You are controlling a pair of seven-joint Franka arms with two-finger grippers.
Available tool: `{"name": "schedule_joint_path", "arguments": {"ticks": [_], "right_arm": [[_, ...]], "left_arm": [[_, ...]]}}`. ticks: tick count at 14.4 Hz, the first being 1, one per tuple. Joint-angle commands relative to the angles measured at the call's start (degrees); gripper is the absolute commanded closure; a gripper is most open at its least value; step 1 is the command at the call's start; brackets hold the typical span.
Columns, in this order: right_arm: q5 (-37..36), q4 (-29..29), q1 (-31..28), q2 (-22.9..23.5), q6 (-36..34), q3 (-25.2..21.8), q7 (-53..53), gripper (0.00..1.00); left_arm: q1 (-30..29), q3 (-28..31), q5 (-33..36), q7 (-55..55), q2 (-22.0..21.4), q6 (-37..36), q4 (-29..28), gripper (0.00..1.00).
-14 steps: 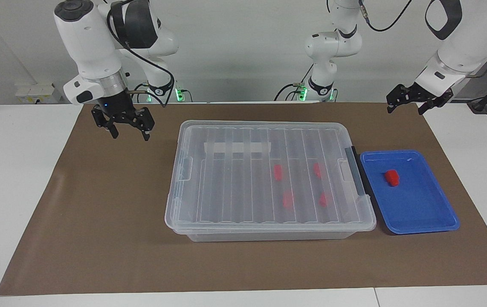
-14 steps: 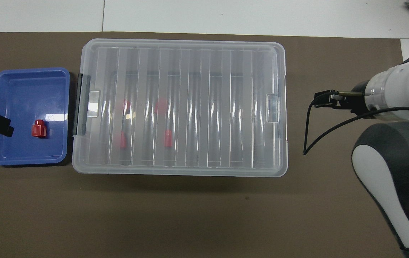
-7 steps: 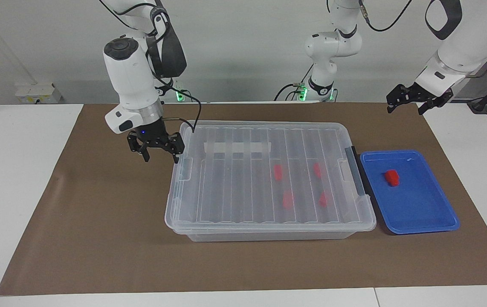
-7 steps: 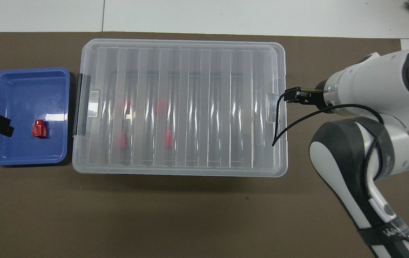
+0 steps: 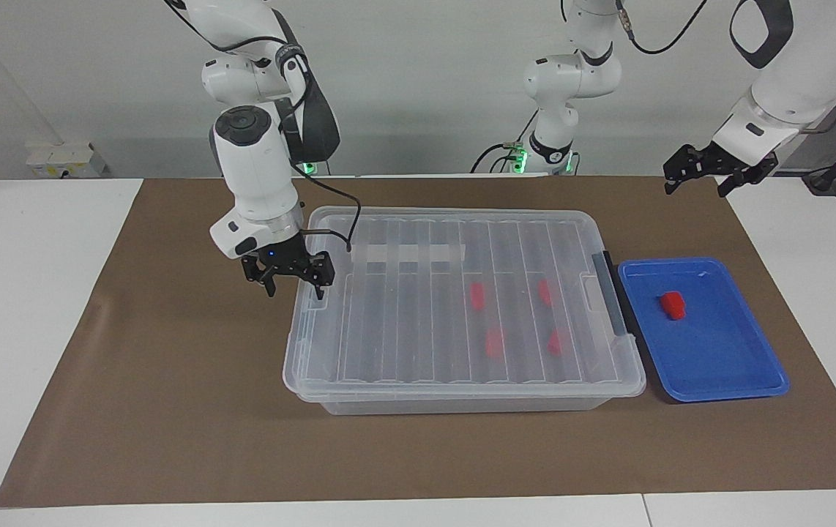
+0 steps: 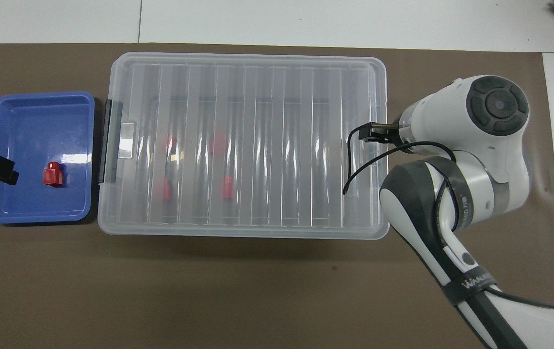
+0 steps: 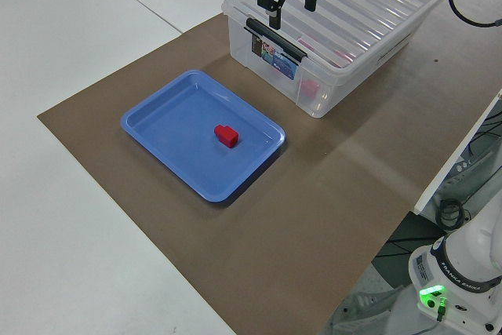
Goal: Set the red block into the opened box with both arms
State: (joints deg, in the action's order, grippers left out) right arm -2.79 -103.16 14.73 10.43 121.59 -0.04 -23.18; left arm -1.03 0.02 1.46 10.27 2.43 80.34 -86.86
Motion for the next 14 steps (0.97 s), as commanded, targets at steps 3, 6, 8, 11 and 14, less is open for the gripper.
{"name": "schedule_joint_path", "arguments": {"ticks": [3, 6, 8, 11, 14], "right_arm": [[-1.87, -0.55, -1.36, -0.49, -1.44, 0.04, 3.22, 0.04], [-1.87, -0.29, -3.03, -0.49, -2.23, 0.04, 7.70, 0.04], [-1.87, -0.29, -4.61, -0.41, -2.23, 0.04, 11.12, 0.04], [-1.87, -0.29, -7.16, -0.32, -2.23, 0.04, 17.71, 0.04], [-1.87, -0.29, -9.53, -0.32, -2.41, 0.04, 25.00, 0.04]], "left_arm": [[-0.72, 0.60, 0.39, -0.86, -2.43, -0.72, -2.52, 0.00], [-4.59, 0.51, 0.38, -1.75, -4.18, 13.20, -8.64, 0.00], [-4.68, 0.60, 0.39, -1.75, -5.16, 22.37, -15.33, 0.00], [-7.31, 0.51, 0.39, -1.40, -1.92, 30.73, -18.17, 0.00], [-8.90, 0.51, 0.39, -1.48, -0.59, 44.06, -26.04, 0.00]]}}
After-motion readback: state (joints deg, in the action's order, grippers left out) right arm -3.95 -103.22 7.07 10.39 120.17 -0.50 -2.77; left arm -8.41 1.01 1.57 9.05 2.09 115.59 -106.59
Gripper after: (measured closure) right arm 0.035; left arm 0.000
